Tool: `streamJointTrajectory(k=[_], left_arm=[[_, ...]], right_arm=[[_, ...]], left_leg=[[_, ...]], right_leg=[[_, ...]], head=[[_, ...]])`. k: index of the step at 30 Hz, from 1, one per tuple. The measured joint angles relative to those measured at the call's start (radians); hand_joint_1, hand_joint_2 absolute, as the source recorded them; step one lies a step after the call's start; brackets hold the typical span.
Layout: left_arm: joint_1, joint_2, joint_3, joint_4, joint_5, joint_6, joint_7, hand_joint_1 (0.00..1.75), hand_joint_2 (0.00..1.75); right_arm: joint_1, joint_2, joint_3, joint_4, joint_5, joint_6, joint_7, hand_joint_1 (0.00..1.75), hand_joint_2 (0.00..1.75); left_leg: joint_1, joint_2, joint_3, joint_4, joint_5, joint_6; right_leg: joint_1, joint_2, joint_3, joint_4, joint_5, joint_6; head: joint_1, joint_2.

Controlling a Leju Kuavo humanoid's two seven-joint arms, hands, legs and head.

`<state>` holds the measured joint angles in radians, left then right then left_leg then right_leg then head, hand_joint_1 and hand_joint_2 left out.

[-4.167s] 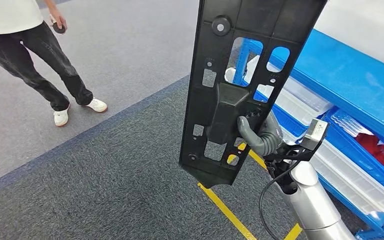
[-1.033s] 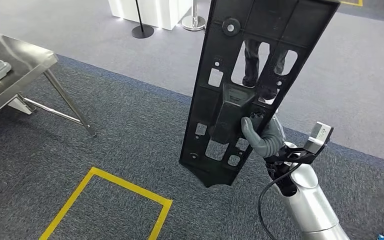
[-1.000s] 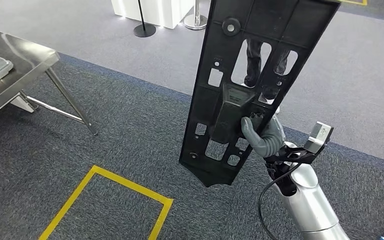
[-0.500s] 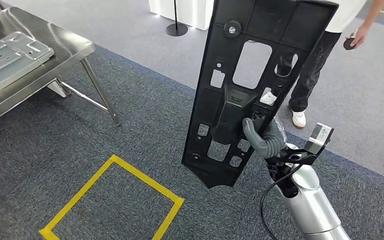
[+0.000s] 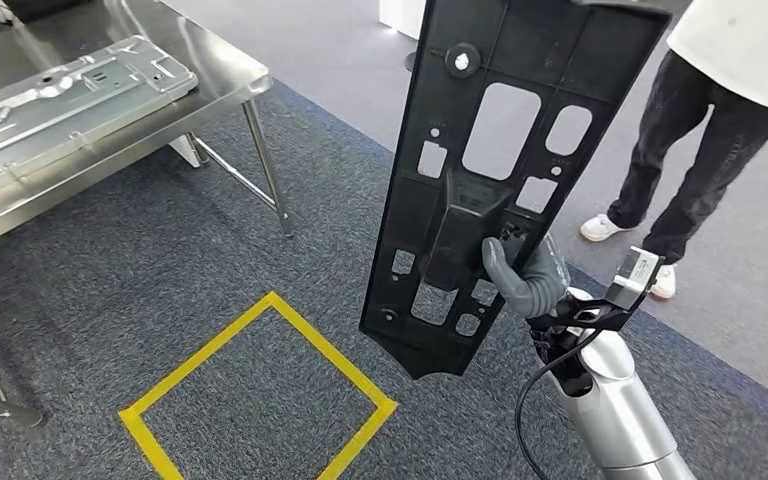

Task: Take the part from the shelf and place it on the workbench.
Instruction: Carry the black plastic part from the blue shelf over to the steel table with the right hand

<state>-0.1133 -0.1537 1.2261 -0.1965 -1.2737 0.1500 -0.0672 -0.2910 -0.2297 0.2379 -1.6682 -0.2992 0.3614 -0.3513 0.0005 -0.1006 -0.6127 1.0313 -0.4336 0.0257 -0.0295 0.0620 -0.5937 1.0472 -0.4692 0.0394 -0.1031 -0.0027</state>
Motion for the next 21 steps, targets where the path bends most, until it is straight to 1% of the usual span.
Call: streamJointTrajectory(k=[1, 2, 3, 4, 5, 6, 7, 8, 9, 10, 11, 12, 13, 14, 15, 16, 17, 18, 19, 20, 21], left_arm=[[0.0, 0.0, 0.0, 0.0, 0.002, 0.0, 0.001, 0.0, 1.75], [0.002, 0.0, 0.0, 0.0, 0.003, 0.001, 0.003, 0.0, 1.75], [0.003, 0.0, 0.0, 0.0, 0.004, 0.002, 0.005, 0.0, 1.75], [0.005, 0.0, 0.0, 0.0, 0.005, 0.003, 0.007, 0.0, 1.75], [0.005, 0.001, 0.0, 0.0, 0.005, 0.004, 0.009, 0.0, 1.75], [0.004, 0.001, 0.0, 0.0, 0.005, 0.005, 0.01, 0.0, 1.75], [0.003, 0.0, 0.001, 0.0, 0.006, 0.005, 0.01, 0.0, 1.75], [0.001, 0.0, 0.001, 0.0, 0.006, 0.005, 0.011, 0.0, 1.75], [-0.001, 0.0, 0.001, 0.0, 0.007, 0.005, 0.011, 0.0, 1.75], [-0.001, 0.0, 0.001, 0.0, 0.008, 0.005, 0.011, 0.0, 1.75], [-0.001, 0.0, 0.001, 0.0, 0.008, 0.005, 0.012, 0.0, 1.75], [0.0, 0.0, 0.001, 0.0, 0.008, 0.005, 0.012, 0.0, 1.75], [0.0, 0.0, 0.001, 0.0, 0.007, 0.006, 0.013, 0.0, 1.75], [0.0, 0.001, 0.001, 0.0, 0.007, 0.005, 0.013, 0.0, 1.75], [-0.001, 0.0, 0.001, 0.0, 0.006, 0.004, 0.013, 0.0, 1.75], [-0.002, 0.0, 0.001, 0.0, 0.005, 0.004, 0.013, 0.0, 1.75], [-0.001, 0.0, 0.001, 0.0, 0.004, 0.003, 0.013, 0.0, 1.75], [0.001, 0.0, 0.001, 0.0, 0.004, 0.003, 0.013, 0.0, 1.75], [0.003, 0.0, 0.001, 0.0, 0.003, 0.003, 0.013, 0.0, 1.75], [0.004, 0.0, 0.001, 0.0, 0.003, 0.003, 0.013, 0.0, 1.75], [0.003, -0.001, 0.001, 0.0, 0.003, 0.003, 0.013, 0.0, 1.75]], right_arm=[[0.0, 0.001, 0.0, 0.001, 0.0, 0.001, -0.001, 1.69, 1.75], [-0.001, 0.001, 0.0, 0.003, -0.001, 0.002, -0.002, 1.69, 1.75], [-0.003, 0.001, 0.0, 0.005, -0.001, 0.003, -0.002, 1.69, 1.75], [-0.006, 0.001, 0.0, 0.006, -0.002, 0.004, -0.003, 1.69, 1.75], [-0.009, 0.0, 0.0, 0.007, -0.002, 0.005, -0.004, 1.69, 1.75], [-0.011, -0.002, 0.0, 0.008, -0.003, 0.006, -0.005, 1.69, 1.75], [-0.013, -0.003, 0.0, 0.009, -0.003, 0.006, -0.005, 1.69, 1.75], [-0.014, -0.005, 0.0, 0.011, -0.003, 0.006, -0.005, 1.69, 1.75], [-0.014, -0.005, 0.001, 0.013, -0.003, 0.006, -0.005, 1.69, 1.75], [-0.014, -0.005, 0.001, 0.014, -0.003, 0.006, -0.005, 1.69, 1.75], [-0.015, -0.005, 0.001, 0.015, -0.003, 0.006, -0.005, 1.69, 1.75], [-0.015, -0.005, 0.001, 0.015, -0.003, 0.006, -0.005, 1.69, 1.75], [-0.016, -0.005, 0.001, 0.015, -0.003, 0.006, -0.006, 1.69, 1.75], [-0.017, -0.005, 0.001, 0.015, -0.003, 0.006, -0.007, 1.69, 1.75], [-0.018, -0.005, 0.001, 0.015, -0.004, 0.006, -0.008, 1.69, 1.75], [-0.018, -0.005, 0.001, 0.015, -0.004, 0.006, -0.008, 1.69, 1.75], [-0.018, -0.005, 0.001, 0.015, -0.004, 0.007, -0.009, 1.69, 1.75], [-0.018, -0.004, 0.001, 0.014, -0.004, 0.007, -0.01, 1.69, 1.75], [-0.019, -0.003, 0.001, 0.014, -0.004, 0.008, -0.01, 1.69, 1.75], [-0.019, -0.001, 0.0, 0.013, -0.004, 0.009, -0.01, 1.69, 1.75], [-0.019, 0.002, -0.001, 0.012, -0.004, 0.01, -0.011, 1.69, 1.75]], left_leg=[[0.0, -0.01, -0.004, 0.001, 0.001, -0.006], [0.001, -0.02, -0.008, 0.0, 0.003, -0.012], [0.003, -0.024, -0.01, 0.0, 0.003, -0.018], [0.002, -0.012, -0.015, 0.008, -0.002, -0.024], [0.002, 0.01, -0.026, 0.032, -0.017, -0.029], [0.002, 0.038, -0.046, 0.076, -0.041, -0.034], [0.002, 0.065, -0.075, 0.137, -0.071, -0.039], [0.004, 0.079, -0.107, 0.203, -0.099, -0.043], [0.006, 0.085, -0.132, 0.253, -0.115, -0.045], [0.007, 0.088, -0.142, 0.273, -0.114, -0.046], [0.008, 0.092, -0.133, 0.254, -0.096, -0.046], [0.007, 0.099, -0.105, 0.202, -0.066, -0.043], [0.005, 0.118, -0.067, 0.13, -0.036, -0.038], [-0.001, 0.138, -0.034, 0.066, -0.016, -0.031], [-0.006, 0.154, -0.012, 0.022, -0.006, -0.024], [-0.01, 0.163, -0.003, 0.001, -0.005, -0.017], [-0.013, 0.156, -0.004, -0.002, -0.006, -0.012], [-0.012, 0.145, -0.003, -0.004, -0.004, -0.007], [-0.011, 0.135, 0.0, -0.01, -0.002, -0.002], [-0.008, 0.125, 0.003, -0.015, 0.001, 0.004], [-0.005, 0.115, 0.006, -0.021, 0.004, 0.01]], right_leg=[[0.001, 0.007, 0.004, -0.012, -0.003, -0.004], [0.002, -0.001, 0.004, -0.015, -0.002, -0.009], [0.002, -0.012, 0.006, -0.018, 0.0, -0.015], [0.001, -0.023, 0.009, -0.022, 0.001, -0.022], [-0.001, -0.035, 0.013, -0.026, 0.002, -0.029], [-0.001, -0.048, 0.017, -0.029, 0.002, -0.034], [0.002, -0.061, 0.019, -0.03, 0.001, -0.038], [0.003, -0.075, 0.02, -0.03, -0.001, -0.041], [0.005, -0.087, 0.021, -0.03, -0.002, -0.042], [0.006, -0.1, 0.022, -0.03, -0.004, -0.042], [0.007, -0.112, 0.023, -0.029, -0.006, -0.041], [0.007, -0.123, 0.027, -0.029, -0.008, -0.039], [0.008, -0.134, 0.031, -0.03, -0.012, -0.036], [0.011, -0.143, 0.034, -0.029, -0.015, -0.032], [0.013, -0.153, 0.037, -0.029, -0.018, -0.027], [0.016, -0.162, 0.039, -0.029, -0.02, -0.022], [0.019, -0.171, 0.04, -0.03, -0.021, -0.017], [0.019, -0.18, 0.043, -0.033, -0.023, -0.012], [0.017, -0.175, 0.045, -0.03, -0.029, -0.007], [0.016, -0.158, 0.04, -0.014, -0.042, -0.002], [0.013, -0.132, 0.024, 0.025, -0.066, 0.001]], head=[[0.0, 0.0], [0.0, 0.0], [0.0, 0.0], [0.0, 0.0], [0.0, 0.0], [0.0, 0.0], [0.0, 0.0], [0.0, 0.0], [0.0, 0.0], [0.0, 0.0], [0.0, 0.0], [0.0, 0.0], [0.0, 0.0], [0.0, 0.0], [0.0, 0.0], [0.0, 0.0], [0.0, 0.0], [0.0, 0.0], [0.0, 0.0], [0.0, 0.0], [0.0, 0.0]])
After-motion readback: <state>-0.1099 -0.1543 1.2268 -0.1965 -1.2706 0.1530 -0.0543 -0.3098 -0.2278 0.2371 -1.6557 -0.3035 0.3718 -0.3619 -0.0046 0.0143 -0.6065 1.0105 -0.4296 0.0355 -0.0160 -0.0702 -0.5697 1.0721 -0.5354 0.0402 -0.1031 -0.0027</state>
